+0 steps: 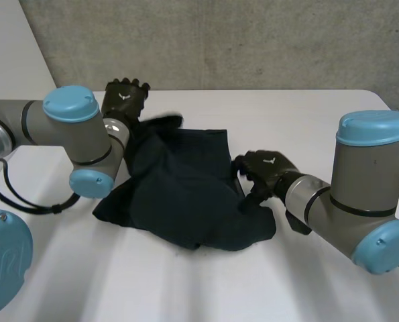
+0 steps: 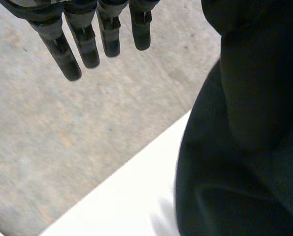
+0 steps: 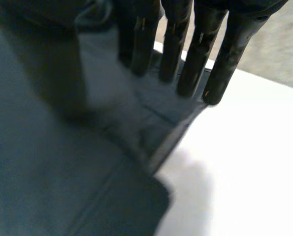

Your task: Fold the shorts.

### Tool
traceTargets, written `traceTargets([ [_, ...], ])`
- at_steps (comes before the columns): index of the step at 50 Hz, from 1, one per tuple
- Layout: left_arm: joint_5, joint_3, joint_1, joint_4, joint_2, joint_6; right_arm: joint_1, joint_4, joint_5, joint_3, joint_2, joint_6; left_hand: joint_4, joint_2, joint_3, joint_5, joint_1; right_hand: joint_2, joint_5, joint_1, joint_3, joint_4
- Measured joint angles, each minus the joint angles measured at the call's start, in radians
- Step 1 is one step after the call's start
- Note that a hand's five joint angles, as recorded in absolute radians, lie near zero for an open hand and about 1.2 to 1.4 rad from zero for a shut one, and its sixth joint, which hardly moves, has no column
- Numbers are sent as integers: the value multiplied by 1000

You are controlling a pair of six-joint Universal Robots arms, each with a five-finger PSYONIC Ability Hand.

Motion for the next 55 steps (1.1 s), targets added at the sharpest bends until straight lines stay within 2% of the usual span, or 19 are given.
traceTargets([
  [1, 8, -23, -1, -20, 12, -14, 3, -20, 44, -1, -3, -2, -33, -29, -30, -32, -3, -104, -118, -89, -112, -112],
  [4, 14, -96, 3, -73, 90, -50, -3, -31, 72, 8, -18, -18, -47, -49, -32, -35, -3, -254, -300, -214, -281, -285],
  [8, 23, -241, 20, -142, 258, -113, -14, -26, 67, 40, -66, -59, -47, -53, -32, -36, -3, -256, -307, -217, -286, -294],
  [11, 29, -298, 27, -160, 320, -136, -20, -22, 57, 59, -89, -83, -47, -53, -32, -36, -3, -253, -305, -216, -284, -290],
  [12, 49, -413, 39, -182, 440, -180, -31, -17, 42, 86, -120, -124, -47, -53, -36, -36, -3, -231, -267, -201, -253, -254],
  [16, 103, -592, 47, -195, 598, -233, -68, 1, -24, 187, -196, -285, -44, -50, -35, -34, -1, -143, -210, -134, -169, -170],
  [20, 157, -749, 47, -198, 705, -265, -82, 14, -67, 245, -223, -370, 0, 1, -2, 9, 38, -73, -150, -76, -105, -108],
  [21, 177, -820, 45, -199, 742, -275, -87, 20, -89, 278, -232, -407, 33, 34, 26, 38, 74, 35, -45, 18, 7, 1],
  [23, 202, -930, 39, -199, 780, -284, -91, 28, -122, 326, -239, -448, 58, 54, 49, 62, 98, 73, -10, 52, 46, 43],
  [29, 218, -1056, 25, -193, 749, -286, -87, 24, -147, 357, -214, -459, 91, 88, 86, 98, 121, 69, -7, 48, 42, 41],
  [30, 219, -1065, 23, -193, 721, -285, -83, 13, -147, 357, -197, -456, 93, 89, 86, 100, 121, -4, -59, 2, -31, -31],
  [34, 218, -1058, 19, -190, 649, -285, -71, -26, -139, 348, -162, -447, 91, 88, 85, 98, 120, -39, -106, -35, -94, -94],
  [41, 211, -953, -19, -179, 518, -340, -26, -170, -90, 313, -94, -390, 56, 66, 69, 57, 104, -146, -215, -140, -194, -201],
  [48, 196, -858, -68, -154, 479, -415, 14, -209, -52, 277, -38, -369, 11, 22, 28, 7, 74, -147, -220, -140, -194, -203],
  [55, 121, -764, -97, -127, 412, -426, 45, -229, -10, 226, 23, -368, 11, 22, 28, 7, 74, -147, -217, -140, -193, -200],
])
